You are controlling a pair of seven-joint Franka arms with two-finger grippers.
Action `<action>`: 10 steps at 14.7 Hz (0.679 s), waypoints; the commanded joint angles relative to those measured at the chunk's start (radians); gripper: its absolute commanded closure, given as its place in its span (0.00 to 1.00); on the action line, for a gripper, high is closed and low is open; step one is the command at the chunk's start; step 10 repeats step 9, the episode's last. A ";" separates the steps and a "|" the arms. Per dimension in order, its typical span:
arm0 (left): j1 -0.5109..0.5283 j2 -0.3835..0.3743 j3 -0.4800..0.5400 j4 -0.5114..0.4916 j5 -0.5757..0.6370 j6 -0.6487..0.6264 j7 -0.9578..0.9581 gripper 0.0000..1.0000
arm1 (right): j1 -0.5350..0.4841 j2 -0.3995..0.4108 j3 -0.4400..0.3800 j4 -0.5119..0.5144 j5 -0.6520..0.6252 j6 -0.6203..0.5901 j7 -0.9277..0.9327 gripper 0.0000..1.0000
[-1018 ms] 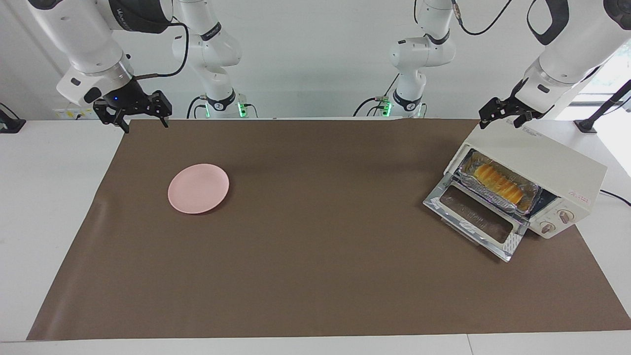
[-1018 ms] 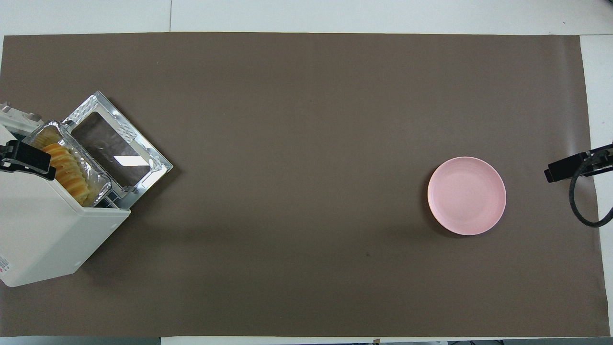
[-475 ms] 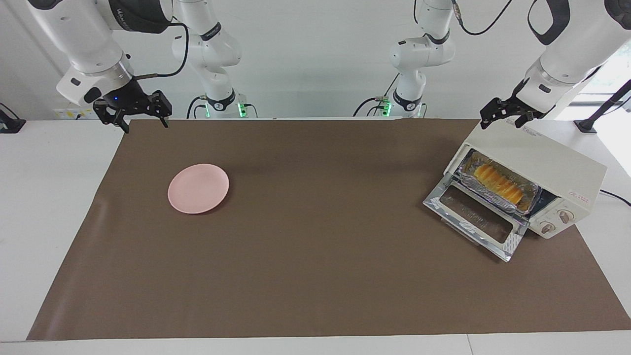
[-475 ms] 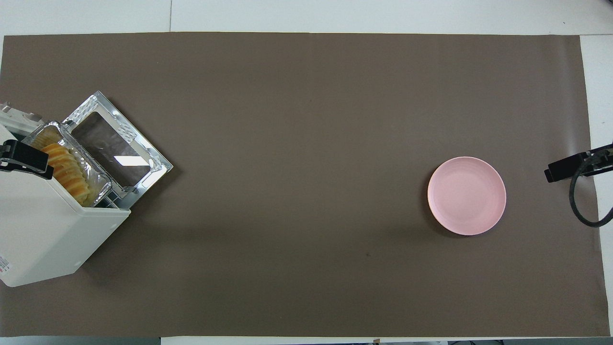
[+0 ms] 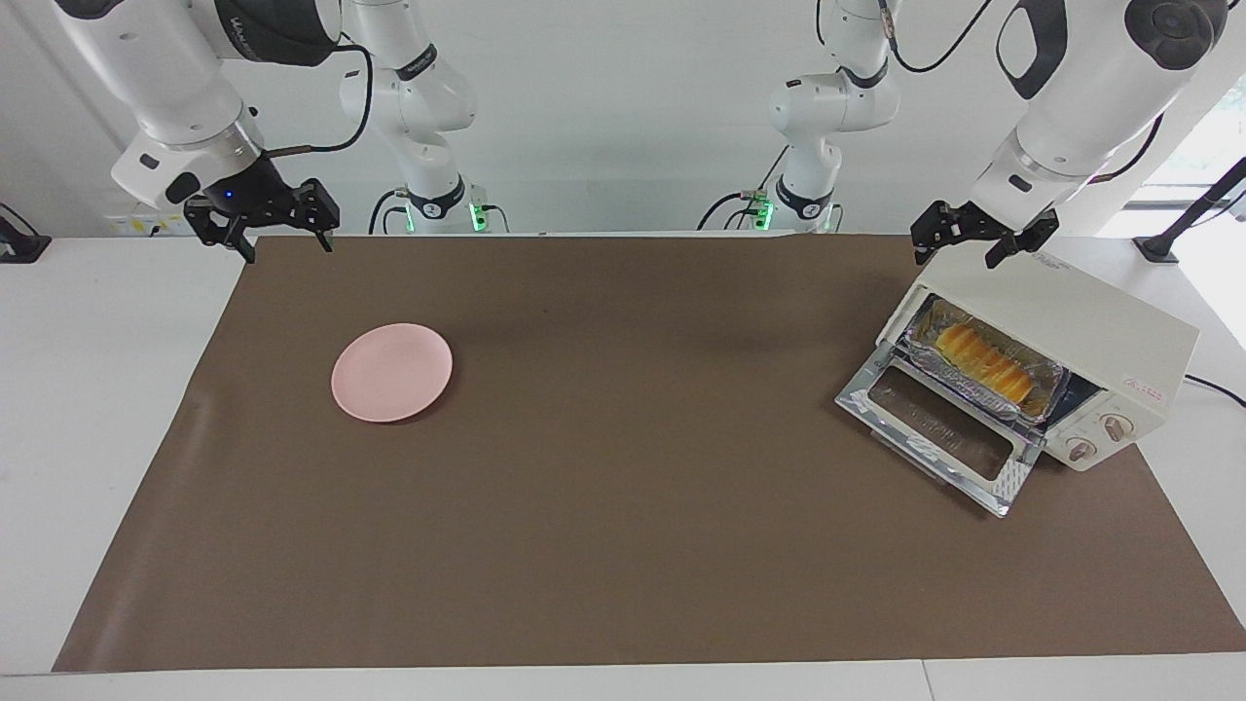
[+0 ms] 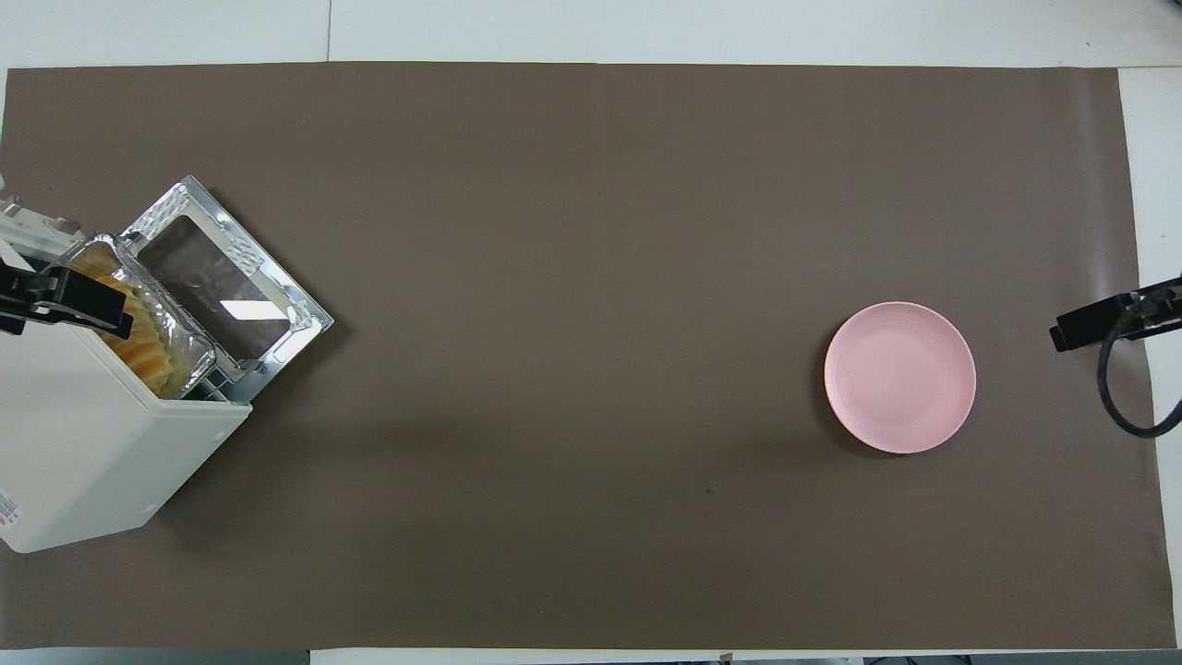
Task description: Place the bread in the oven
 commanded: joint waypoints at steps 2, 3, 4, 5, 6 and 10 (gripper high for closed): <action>0.015 -0.020 0.000 -0.034 -0.018 0.051 -0.007 0.00 | -0.010 -0.009 0.008 -0.006 -0.014 -0.009 -0.020 0.00; 0.015 -0.022 0.000 -0.041 -0.019 0.055 -0.007 0.00 | -0.010 -0.009 0.008 -0.006 -0.014 -0.009 -0.020 0.00; 0.015 -0.023 0.000 -0.043 -0.019 0.058 -0.007 0.00 | -0.010 -0.008 0.008 -0.006 -0.014 -0.009 -0.020 0.00; 0.018 -0.025 0.000 -0.043 -0.025 0.060 -0.010 0.00 | -0.010 -0.009 0.008 -0.006 -0.014 -0.009 -0.020 0.00; 0.024 -0.023 0.002 -0.041 -0.048 0.069 -0.013 0.00 | -0.010 -0.008 0.008 -0.006 -0.014 -0.009 -0.020 0.00; 0.027 -0.023 0.000 -0.041 -0.056 0.075 -0.036 0.00 | -0.010 -0.009 0.008 -0.006 -0.014 -0.009 -0.020 0.00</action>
